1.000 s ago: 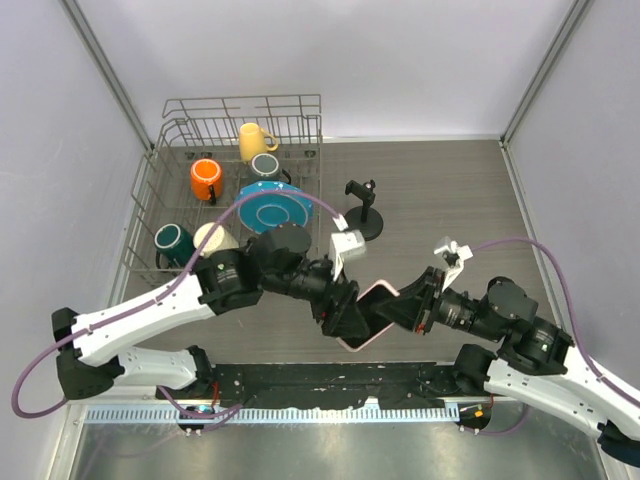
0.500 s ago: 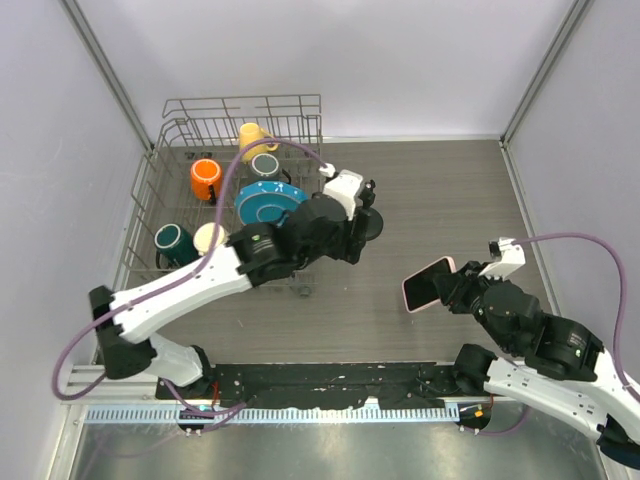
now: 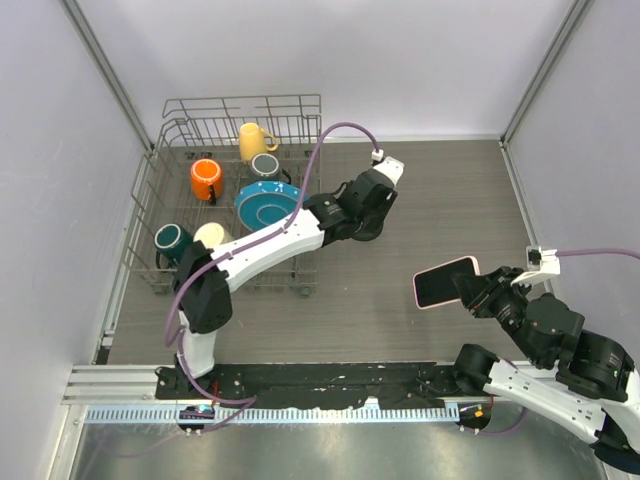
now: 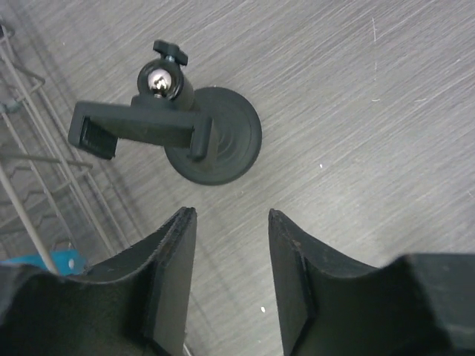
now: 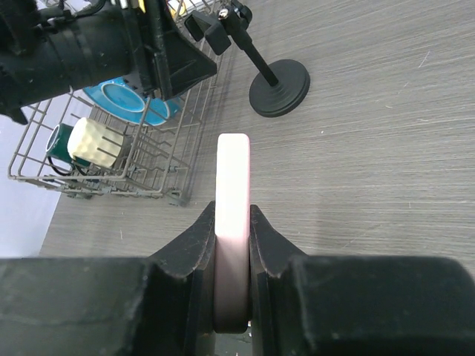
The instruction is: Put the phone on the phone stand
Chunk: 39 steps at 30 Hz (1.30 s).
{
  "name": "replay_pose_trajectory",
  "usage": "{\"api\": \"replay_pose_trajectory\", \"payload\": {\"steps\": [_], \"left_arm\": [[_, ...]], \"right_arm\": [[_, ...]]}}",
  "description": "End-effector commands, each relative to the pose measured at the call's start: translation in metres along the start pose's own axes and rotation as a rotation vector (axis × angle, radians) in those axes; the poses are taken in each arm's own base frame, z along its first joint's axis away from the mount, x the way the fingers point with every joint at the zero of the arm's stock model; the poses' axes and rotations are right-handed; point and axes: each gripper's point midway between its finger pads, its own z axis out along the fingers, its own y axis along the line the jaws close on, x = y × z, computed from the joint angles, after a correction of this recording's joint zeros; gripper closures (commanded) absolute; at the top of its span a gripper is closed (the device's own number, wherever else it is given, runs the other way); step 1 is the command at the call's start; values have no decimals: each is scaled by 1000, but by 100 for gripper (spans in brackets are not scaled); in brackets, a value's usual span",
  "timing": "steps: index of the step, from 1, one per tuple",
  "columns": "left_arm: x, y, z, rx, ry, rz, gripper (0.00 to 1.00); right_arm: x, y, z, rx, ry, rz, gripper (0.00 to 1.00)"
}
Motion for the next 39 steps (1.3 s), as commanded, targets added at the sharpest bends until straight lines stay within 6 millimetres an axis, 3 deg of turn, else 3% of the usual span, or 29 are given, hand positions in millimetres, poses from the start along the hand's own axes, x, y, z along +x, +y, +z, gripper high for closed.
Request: {"api": "replay_pose_trajectory", "payload": {"steps": [1, 12, 17, 23, 34, 39], "left_arm": [[-39, 9, 5, -29, -87, 24, 55], [-35, 17, 17, -83, -64, 53, 65], [-32, 17, 19, -73, -51, 56, 59], [-31, 16, 27, -42, -25, 36, 62], [-22, 21, 42, -94, 12, 59, 81], [-22, 28, 41, -132, 9, 72, 96]], "right_arm": [[-30, 11, -10, -49, -90, 103, 99], [-32, 11, -13, -60, -96, 100, 99], [-31, 10, -12, -58, -98, 100, 99], [-29, 12, -11, -62, -92, 97, 99], [-25, 15, -7, -73, -87, 95, 99], [-22, 17, -5, -73, -75, 82, 99]]}}
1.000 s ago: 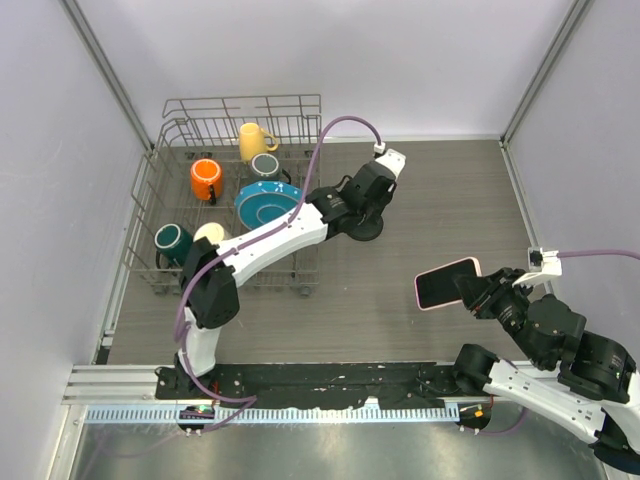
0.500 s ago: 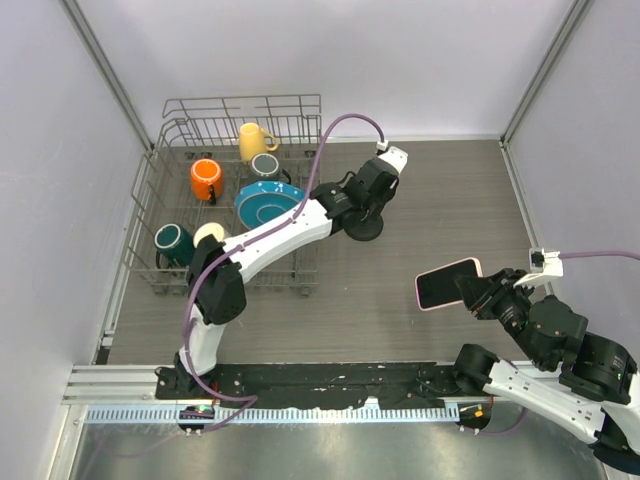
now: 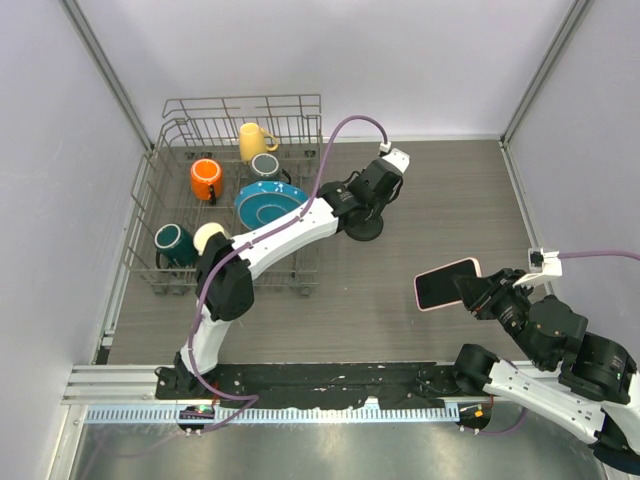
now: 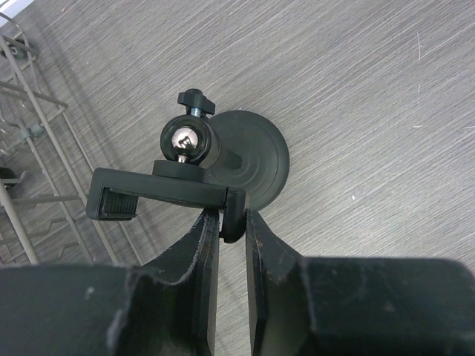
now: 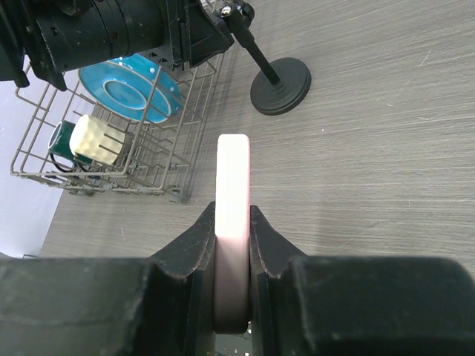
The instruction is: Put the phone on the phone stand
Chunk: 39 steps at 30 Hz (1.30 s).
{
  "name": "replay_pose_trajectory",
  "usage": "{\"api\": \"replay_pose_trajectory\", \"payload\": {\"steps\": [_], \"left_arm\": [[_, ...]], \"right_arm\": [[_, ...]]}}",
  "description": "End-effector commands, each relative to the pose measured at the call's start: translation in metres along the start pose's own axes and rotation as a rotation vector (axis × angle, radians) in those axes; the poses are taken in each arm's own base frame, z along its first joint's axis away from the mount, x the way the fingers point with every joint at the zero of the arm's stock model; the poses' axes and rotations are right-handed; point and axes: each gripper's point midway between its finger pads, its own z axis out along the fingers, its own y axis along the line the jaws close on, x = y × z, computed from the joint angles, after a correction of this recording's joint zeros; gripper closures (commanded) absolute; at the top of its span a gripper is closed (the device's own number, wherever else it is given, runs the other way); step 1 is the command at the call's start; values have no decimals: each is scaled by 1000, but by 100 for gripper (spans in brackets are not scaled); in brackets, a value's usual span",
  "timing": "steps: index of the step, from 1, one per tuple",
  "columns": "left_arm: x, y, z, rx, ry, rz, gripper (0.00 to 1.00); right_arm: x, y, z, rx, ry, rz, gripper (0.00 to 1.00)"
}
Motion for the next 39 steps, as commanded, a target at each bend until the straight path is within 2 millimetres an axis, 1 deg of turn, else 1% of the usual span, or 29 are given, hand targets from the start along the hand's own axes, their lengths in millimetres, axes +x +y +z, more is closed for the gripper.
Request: {"api": "replay_pose_trajectory", "payload": {"steps": [1, 3, 5, 6, 7, 9, 10, 11, 12, 13, 14, 15, 17, 18, 19, 20, 22, 24, 25, 26, 27, 28, 30, 31, 32, 33, 34, 37, 39], "left_arm": [[-12, 13, -3, -60, -26, 14, 98], [-15, 14, -8, -60, -35, 27, 100], [-12, 12, -13, -63, -25, 41, 100], [-15, 12, -20, -59, -31, 38, 100], [-11, 12, -22, -63, -15, 42, 100], [-11, 8, -36, -60, -18, 35, 100], [-4, 6, -40, -60, -2, 45, 100], [-2, -2, -47, -49, -6, 50, 100], [-6, -4, -60, -40, -26, 40, 100], [2, -8, -63, -35, -16, 47, 100], [3, -10, -69, -31, -21, 41, 100], [4, -21, -77, 2, -24, 33, 100], [7, -26, -94, 42, -26, 15, 100], [10, -34, -100, 76, -24, 11, 100], [13, -36, -110, 94, -24, 3, 100], [15, -39, -115, 107, -25, 3, 100], [23, -50, -126, 137, -21, 23, 100], [26, -56, -139, 164, -23, 46, 100], [34, -66, -145, 190, -15, 71, 100], [33, -70, -153, 211, -27, 79, 100], [36, -73, -155, 222, -30, 82, 100], [46, -79, -158, 244, -15, 96, 100], [46, -81, -166, 269, -30, 78, 100], [55, -83, -166, 276, -19, 81, 100], [56, -85, -167, 291, -27, 71, 100], [47, -86, -174, 314, -74, 39, 100], [56, -86, -172, 318, -68, 42, 100], [57, -88, -176, 344, -99, 27, 100], [62, -88, -177, 349, -75, 31, 100]], "right_arm": [[-24, 21, 1, -63, -80, 80, 100], [-23, 21, 2, -62, -76, 74, 100], [-23, 22, 3, -64, -78, 77, 99], [-23, 22, 3, -63, -80, 76, 99], [-22, 21, 3, -62, -78, 75, 99], [-21, 22, 4, -61, -77, 71, 99], [-20, 21, 5, -59, -75, 69, 99], [-19, 21, 6, -57, -74, 67, 100], [-18, 22, 6, -60, -70, 63, 99], [-18, 22, 6, -60, -68, 62, 99], [-18, 22, 6, -61, -69, 60, 100], [-18, 22, 6, -62, -70, 60, 100], [-19, 22, 6, -61, -72, 60, 99], [-19, 22, 6, -62, -73, 61, 99], [-20, 22, 5, -64, -74, 63, 99], [-20, 22, 5, -64, -73, 62, 99], [-20, 22, 5, -67, -73, 65, 99], [-19, 23, 5, -70, -71, 66, 99], [-18, 23, 5, -70, -69, 65, 99], [-18, 24, 5, -77, -66, 64, 99], [-18, 25, 5, -80, -64, 65, 99], [-18, 25, 5, -82, -64, 64, 99], [-18, 26, 4, -85, -61, 66, 99], [-18, 26, 4, -85, -61, 66, 100], [-17, 26, 4, -86, -60, 63, 99], [-18, 26, 4, -86, -61, 64, 99], [-17, 27, 5, -87, -57, 62, 99], [-15, 32, 5, -109, -42, 56, 99], [-13, 40, 4, -149, -25, 40, 99]]}}
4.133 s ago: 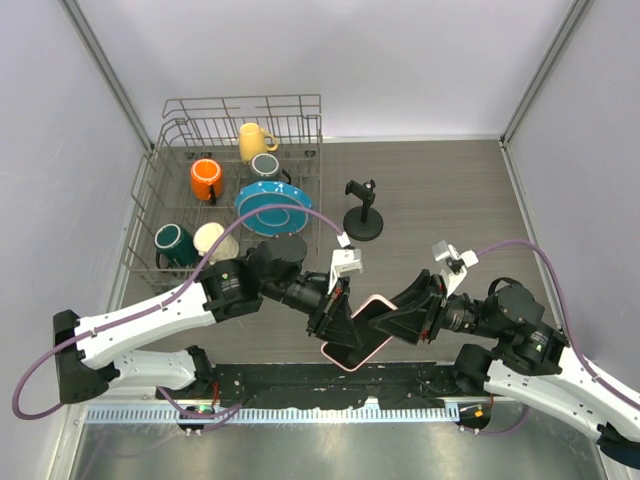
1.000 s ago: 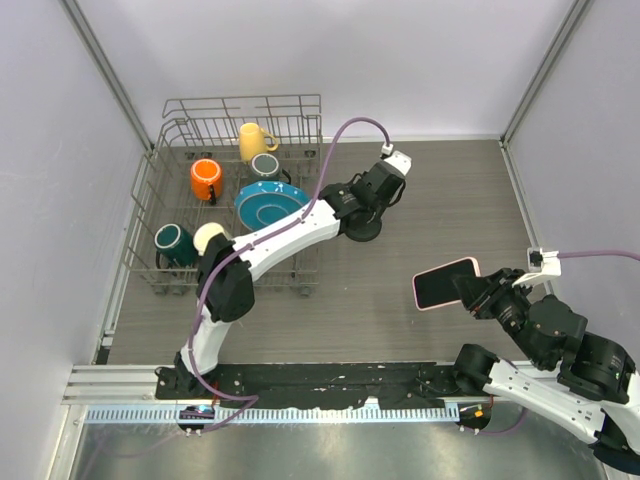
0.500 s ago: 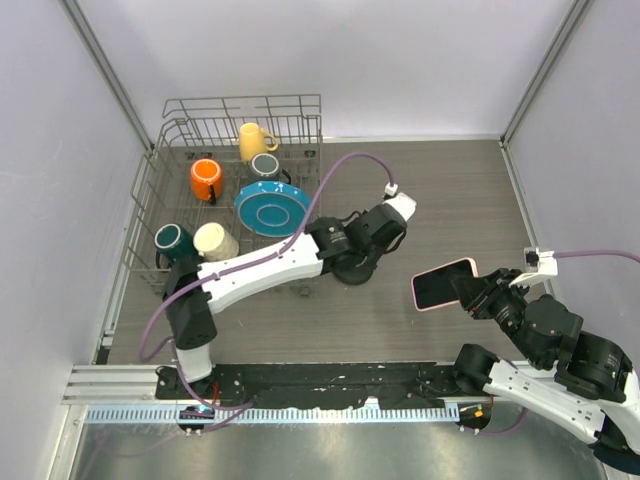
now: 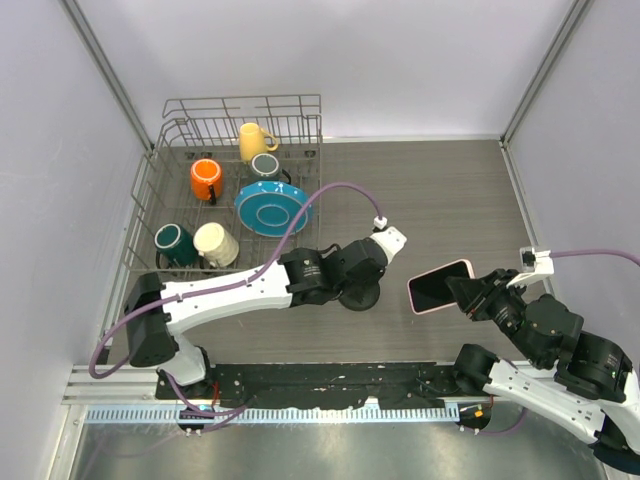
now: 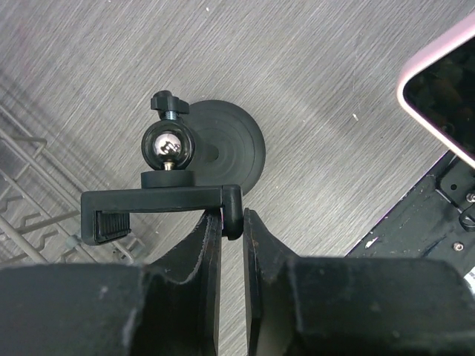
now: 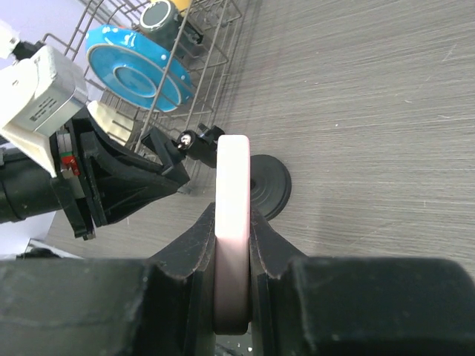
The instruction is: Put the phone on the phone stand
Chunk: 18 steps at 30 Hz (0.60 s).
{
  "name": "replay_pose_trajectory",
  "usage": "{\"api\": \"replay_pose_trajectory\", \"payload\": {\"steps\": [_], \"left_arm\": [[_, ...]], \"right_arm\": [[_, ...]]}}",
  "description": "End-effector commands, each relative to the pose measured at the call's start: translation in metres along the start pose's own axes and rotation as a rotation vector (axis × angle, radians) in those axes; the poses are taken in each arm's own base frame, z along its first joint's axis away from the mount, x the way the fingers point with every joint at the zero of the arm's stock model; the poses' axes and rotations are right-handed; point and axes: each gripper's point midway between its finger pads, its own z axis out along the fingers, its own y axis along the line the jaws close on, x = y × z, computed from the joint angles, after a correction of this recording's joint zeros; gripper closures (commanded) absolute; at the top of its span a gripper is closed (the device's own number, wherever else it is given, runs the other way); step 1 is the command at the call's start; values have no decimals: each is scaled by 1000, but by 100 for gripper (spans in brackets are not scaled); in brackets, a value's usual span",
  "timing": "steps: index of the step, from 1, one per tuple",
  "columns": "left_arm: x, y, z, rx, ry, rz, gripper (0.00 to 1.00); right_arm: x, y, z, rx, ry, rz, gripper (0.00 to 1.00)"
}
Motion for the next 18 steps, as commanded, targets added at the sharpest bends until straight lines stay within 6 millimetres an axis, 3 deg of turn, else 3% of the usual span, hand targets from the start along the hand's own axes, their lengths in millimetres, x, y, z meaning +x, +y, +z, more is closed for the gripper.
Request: {"api": "replay_pose_trajectory", "payload": {"steps": [1, 3, 4, 7, 10, 11, 14, 18], "left_arm": [[-37, -8, -19, 59, -138, -63, 96], [-26, -11, -19, 79, -95, -57, 76], [-26, -12, -24, 96, -101, -66, 48], [-20, -18, -33, 152, -107, -91, 22], [-29, -15, -59, 193, -166, -117, 13], [-36, -12, -76, 207, -203, -134, 13], [-43, 0, -102, 207, -267, -154, 14], [-34, 33, -102, 123, -211, -160, 26]], "right_arm": [[-21, 34, 1, -123, -50, 45, 99], [-20, 36, 1, -131, -43, 36, 99], [-21, 36, 1, -126, -43, 33, 99], [-24, 26, 1, -69, -50, 35, 100], [-27, 24, -2, -55, -48, 26, 99], [-27, 27, -3, -69, -41, 22, 99], [-28, 32, -5, -98, -35, 10, 99], [-30, 36, -8, -125, -36, 6, 99]]}}
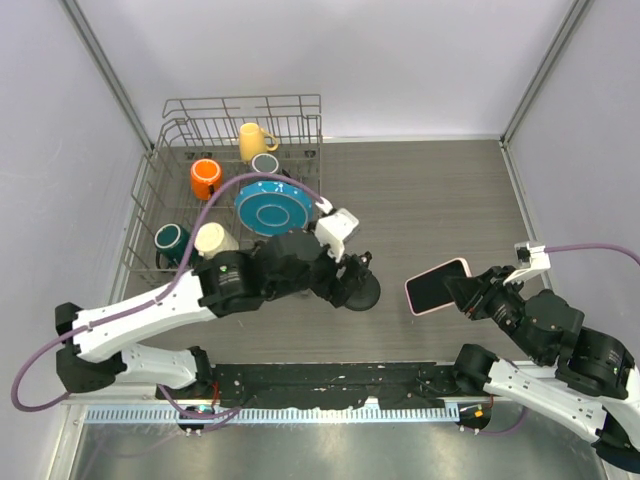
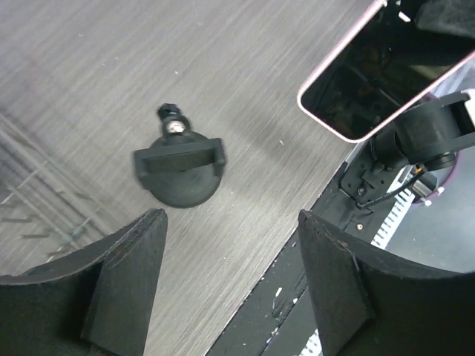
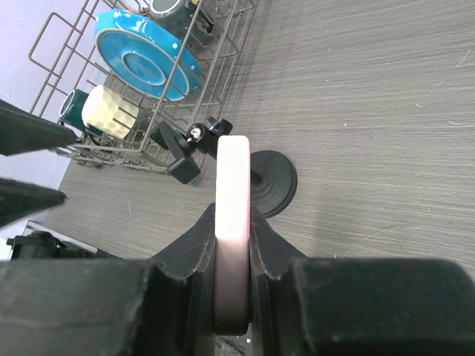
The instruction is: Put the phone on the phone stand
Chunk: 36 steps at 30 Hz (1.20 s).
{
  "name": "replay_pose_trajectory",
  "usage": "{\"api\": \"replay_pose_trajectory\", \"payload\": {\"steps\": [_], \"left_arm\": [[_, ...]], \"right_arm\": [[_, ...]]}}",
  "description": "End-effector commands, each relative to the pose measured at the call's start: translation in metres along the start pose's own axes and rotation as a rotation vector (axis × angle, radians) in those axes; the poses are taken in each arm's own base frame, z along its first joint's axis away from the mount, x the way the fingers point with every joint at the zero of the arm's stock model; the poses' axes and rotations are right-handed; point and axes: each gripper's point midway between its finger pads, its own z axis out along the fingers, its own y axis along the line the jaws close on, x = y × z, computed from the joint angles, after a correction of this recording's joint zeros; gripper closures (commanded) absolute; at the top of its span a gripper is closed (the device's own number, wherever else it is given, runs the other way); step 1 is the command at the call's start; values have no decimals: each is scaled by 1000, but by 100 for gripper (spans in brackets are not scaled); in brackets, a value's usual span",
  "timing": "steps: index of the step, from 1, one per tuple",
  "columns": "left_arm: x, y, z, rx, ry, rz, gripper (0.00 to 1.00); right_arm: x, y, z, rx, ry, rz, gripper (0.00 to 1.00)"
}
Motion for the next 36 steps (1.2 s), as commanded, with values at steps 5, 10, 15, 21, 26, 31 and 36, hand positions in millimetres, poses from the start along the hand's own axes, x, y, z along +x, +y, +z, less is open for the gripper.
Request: {"api": "replay_pose_trajectory", "payload": {"steps": [5, 10, 15, 21, 26, 31, 36], "left_arm": [[7, 58, 2, -113, 133, -39, 29], [19, 69, 20, -167, 250, 32, 48], [28, 65, 35, -153, 292, 22, 57], [29, 74, 47, -203, 265, 36, 58], [30, 70, 55, -178, 258, 31, 62], [29, 66, 58, -171, 254, 40, 63], [30, 67, 64, -200, 251, 51, 63]], "right_arm": [[-31, 35, -11, -156, -67, 28, 99], [-29, 39, -8, -157, -49, 13, 99], [-19, 46, -1, -169, -2, -17, 99], [-18, 51, 2, -189, 1, -29, 99], [-14, 48, 5, -179, 2, -30, 99], [-10, 48, 9, -177, 10, -28, 99], [-8, 50, 11, -181, 14, -29, 99]]}}
